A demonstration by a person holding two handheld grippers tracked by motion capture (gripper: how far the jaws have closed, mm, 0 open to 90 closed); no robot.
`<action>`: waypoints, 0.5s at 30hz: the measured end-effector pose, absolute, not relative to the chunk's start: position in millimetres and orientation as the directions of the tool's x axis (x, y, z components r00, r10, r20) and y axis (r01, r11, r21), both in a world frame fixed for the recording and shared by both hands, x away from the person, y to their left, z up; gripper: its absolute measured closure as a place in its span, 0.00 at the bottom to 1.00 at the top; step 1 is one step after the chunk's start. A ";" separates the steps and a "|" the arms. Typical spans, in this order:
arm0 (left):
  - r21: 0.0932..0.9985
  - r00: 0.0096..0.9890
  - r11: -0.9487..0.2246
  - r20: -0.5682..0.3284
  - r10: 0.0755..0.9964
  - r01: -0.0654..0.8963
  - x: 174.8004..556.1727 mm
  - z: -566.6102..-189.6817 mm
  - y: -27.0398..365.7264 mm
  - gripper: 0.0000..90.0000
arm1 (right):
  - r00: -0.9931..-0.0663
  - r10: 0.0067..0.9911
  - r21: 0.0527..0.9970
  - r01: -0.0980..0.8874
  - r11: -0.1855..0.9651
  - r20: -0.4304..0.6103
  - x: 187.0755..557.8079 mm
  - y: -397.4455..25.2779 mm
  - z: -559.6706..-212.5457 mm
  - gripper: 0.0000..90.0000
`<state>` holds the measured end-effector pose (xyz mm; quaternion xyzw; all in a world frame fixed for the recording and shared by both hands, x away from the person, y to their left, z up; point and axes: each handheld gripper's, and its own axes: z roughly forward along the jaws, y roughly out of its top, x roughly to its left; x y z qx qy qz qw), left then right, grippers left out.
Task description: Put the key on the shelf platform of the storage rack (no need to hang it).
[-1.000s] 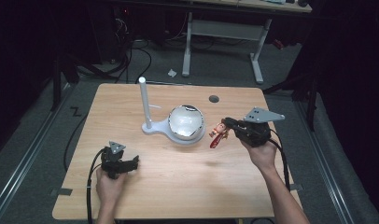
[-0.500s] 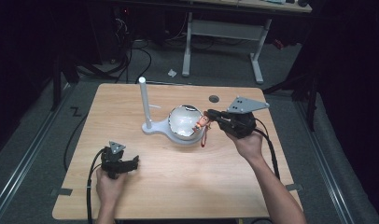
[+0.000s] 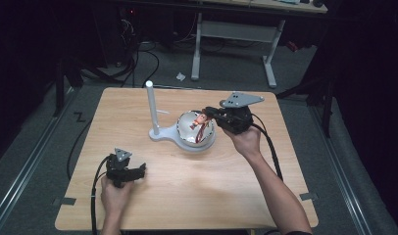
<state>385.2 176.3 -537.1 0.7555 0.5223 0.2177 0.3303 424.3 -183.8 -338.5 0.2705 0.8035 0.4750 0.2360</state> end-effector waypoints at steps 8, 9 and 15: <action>0.727 0.359 -0.236 -0.017 0.933 0.646 385.2 -537.2 176.3 0.17 | -0.727 0.678 0.882 0.242 0.404 -0.112 440.9 -175.4 -349.2 0.96; 0.726 0.360 -0.236 -0.017 0.933 0.646 385.2 -537.1 176.4 0.17 | -0.725 0.680 0.881 0.245 0.406 -0.112 442.1 -174.6 -349.8 0.96; 0.727 0.359 -0.235 -0.017 0.933 0.645 385.2 -537.2 176.4 0.17 | -0.725 0.681 0.871 0.264 0.413 -0.104 449.8 -167.1 -358.6 0.96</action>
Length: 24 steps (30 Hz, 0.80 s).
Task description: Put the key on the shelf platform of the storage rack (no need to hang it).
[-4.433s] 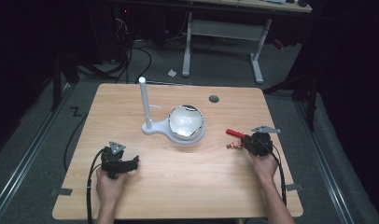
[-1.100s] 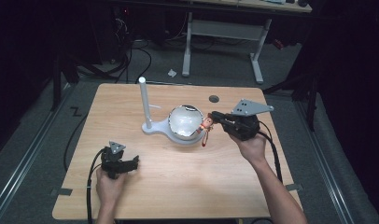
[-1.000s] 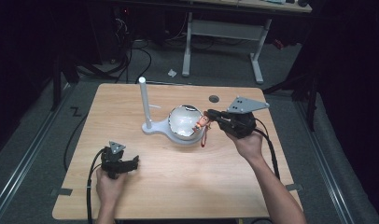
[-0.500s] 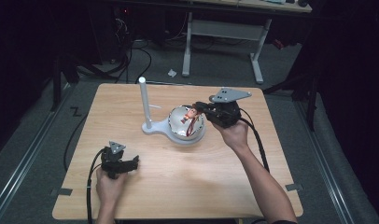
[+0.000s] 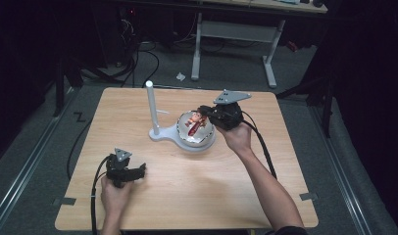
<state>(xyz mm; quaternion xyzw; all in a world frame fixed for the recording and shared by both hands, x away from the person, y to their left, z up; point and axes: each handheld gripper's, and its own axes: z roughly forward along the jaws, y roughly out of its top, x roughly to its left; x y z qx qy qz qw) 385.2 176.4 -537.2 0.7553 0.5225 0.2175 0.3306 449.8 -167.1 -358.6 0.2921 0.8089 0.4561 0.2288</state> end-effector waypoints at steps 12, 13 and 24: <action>0.725 0.363 -0.239 -0.017 0.932 0.646 385.1 -537.0 176.4 0.17 | -0.714 0.695 0.854 0.310 0.419 -0.082 460.4 -157.7 -382.1 0.96; 0.725 0.363 -0.239 -0.017 0.932 0.646 385.1 -537.0 176.4 0.17 | -0.714 0.695 0.854 0.310 0.419 -0.082 460.4 -157.7 -382.1 0.96; 0.726 0.364 -0.238 -0.018 0.931 0.645 385.2 -537.0 176.5 0.17 | -0.683 0.726 0.833 0.358 0.422 -0.075 469.8 -162.8 -407.4 0.96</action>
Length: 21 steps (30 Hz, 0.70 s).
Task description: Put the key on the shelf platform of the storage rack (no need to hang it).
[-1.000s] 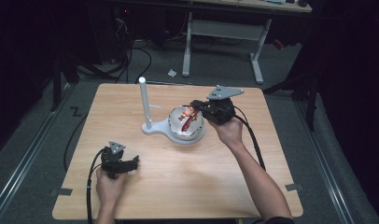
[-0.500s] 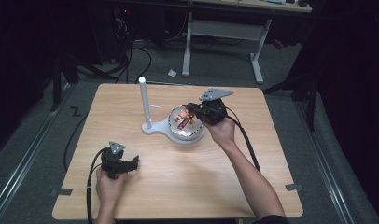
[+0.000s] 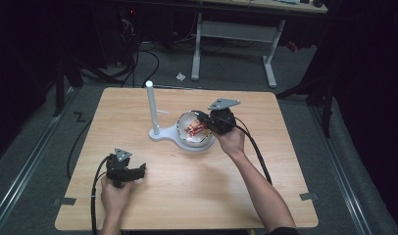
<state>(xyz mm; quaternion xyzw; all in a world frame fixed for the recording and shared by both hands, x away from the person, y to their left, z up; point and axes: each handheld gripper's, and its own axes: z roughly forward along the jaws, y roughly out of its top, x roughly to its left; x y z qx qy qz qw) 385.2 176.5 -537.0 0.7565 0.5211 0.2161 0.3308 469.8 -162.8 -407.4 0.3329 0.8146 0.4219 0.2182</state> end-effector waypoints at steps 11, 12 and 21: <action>0.726 0.364 -0.238 -0.018 0.931 0.645 385.2 -537.0 176.5 0.17 | -0.669 0.740 0.818 0.388 0.425 -0.067 475.6 -165.5 -421.9 0.96; 0.726 0.364 -0.238 -0.018 0.931 0.645 385.2 -537.0 176.5 0.17 | -0.668 0.741 0.816 0.391 0.426 -0.066 476.4 -165.5 -423.8 0.96; 0.726 0.364 -0.238 -0.018 0.931 0.646 385.2 -537.0 176.5 0.17 | -0.657 0.751 0.786 0.430 0.445 -0.066 482.5 -161.7 -438.6 0.96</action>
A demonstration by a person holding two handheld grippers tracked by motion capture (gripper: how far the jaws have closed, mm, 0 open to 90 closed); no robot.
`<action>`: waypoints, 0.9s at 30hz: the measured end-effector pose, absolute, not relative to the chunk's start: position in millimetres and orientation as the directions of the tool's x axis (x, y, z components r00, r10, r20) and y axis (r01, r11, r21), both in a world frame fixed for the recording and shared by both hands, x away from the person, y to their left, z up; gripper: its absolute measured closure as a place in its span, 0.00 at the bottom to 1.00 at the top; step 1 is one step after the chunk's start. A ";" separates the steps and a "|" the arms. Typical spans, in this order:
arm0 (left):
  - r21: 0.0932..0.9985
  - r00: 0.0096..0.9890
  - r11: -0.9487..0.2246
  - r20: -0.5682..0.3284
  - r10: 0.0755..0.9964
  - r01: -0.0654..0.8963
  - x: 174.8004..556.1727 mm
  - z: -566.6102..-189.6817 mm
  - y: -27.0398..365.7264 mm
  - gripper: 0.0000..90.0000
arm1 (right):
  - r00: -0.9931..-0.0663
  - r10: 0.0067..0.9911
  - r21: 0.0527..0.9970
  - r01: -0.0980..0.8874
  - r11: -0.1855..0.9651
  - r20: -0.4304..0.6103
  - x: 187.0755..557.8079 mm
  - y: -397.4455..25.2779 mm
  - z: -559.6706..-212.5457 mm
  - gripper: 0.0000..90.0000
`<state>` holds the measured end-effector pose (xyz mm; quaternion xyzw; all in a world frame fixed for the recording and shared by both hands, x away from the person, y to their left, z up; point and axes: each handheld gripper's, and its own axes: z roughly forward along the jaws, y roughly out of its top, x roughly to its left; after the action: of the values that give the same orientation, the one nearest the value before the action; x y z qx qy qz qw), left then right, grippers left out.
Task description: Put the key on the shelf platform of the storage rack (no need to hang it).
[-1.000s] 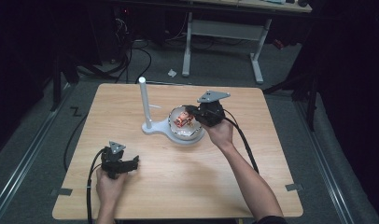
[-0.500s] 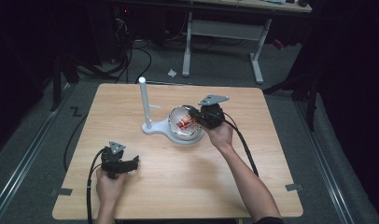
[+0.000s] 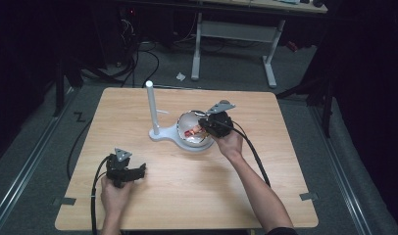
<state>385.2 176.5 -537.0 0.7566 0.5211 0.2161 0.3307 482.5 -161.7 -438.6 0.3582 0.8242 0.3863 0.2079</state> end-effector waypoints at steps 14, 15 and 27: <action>0.726 0.364 -0.238 -0.018 0.931 0.645 385.2 -537.0 176.4 0.17 | -0.638 0.769 0.806 0.445 0.391 -0.021 478.9 -171.3 -440.8 0.86; 0.725 0.363 -0.239 -0.017 0.932 0.646 385.1 -537.0 176.4 0.17 | -0.640 0.768 0.811 0.438 0.388 -0.022 475.9 -175.4 -439.4 0.82; 0.726 0.364 -0.239 -0.017 0.931 0.645 385.2 -537.1 176.3 0.17 | -0.610 0.793 0.832 0.436 0.343 -0.008 466.5 -201.8 -421.0 0.65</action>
<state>385.2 176.3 -537.1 0.7567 0.5209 0.2165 0.3304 466.5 -201.8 -421.0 0.3881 0.7919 0.4215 0.2113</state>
